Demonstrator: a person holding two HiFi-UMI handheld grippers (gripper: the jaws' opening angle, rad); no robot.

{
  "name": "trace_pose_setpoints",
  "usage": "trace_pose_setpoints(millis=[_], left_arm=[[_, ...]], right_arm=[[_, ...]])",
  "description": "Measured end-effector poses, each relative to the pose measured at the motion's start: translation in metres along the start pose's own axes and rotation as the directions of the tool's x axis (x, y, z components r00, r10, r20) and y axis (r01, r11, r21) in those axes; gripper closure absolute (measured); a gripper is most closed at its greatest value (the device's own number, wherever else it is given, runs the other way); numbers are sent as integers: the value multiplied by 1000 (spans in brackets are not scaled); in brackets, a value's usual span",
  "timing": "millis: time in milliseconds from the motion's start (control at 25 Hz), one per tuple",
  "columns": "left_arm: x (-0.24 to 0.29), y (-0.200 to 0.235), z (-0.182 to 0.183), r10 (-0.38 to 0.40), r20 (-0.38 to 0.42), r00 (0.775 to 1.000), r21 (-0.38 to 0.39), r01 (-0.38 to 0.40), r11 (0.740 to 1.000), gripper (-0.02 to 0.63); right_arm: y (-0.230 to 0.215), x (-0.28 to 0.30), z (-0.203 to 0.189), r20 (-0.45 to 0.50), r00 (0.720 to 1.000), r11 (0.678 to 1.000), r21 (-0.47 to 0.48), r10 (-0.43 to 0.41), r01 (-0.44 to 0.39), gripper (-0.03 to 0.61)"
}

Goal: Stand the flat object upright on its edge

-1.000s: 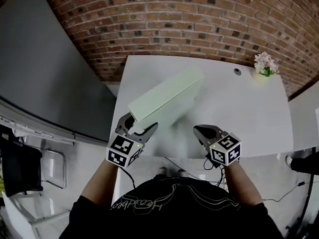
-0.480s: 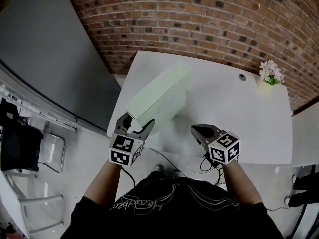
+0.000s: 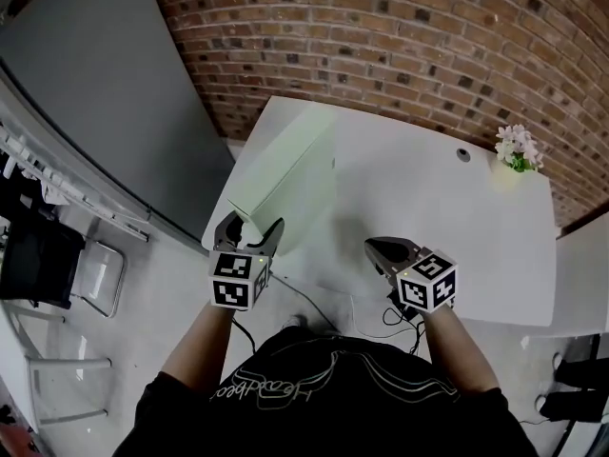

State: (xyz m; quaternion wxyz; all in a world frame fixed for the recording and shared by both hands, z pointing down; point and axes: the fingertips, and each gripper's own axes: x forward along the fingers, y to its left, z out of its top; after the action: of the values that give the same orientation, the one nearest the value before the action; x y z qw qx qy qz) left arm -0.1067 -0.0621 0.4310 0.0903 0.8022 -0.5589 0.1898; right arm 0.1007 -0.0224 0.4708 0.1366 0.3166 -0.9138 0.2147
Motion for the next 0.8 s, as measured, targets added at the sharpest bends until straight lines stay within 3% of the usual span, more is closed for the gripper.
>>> trace_pose_setpoints(millis=[480, 800], left_arm=[[5, -6, 1, 137, -22, 990, -64, -138, 988, 307], [29, 1, 12, 181, -17, 983, -95, -181, 979, 307]], right_arm=[[-7, -17, -8, -22, 1000, 999, 42, -22, 23, 574], [-18, -14, -4, -41, 998, 997, 51, -48, 51, 574]])
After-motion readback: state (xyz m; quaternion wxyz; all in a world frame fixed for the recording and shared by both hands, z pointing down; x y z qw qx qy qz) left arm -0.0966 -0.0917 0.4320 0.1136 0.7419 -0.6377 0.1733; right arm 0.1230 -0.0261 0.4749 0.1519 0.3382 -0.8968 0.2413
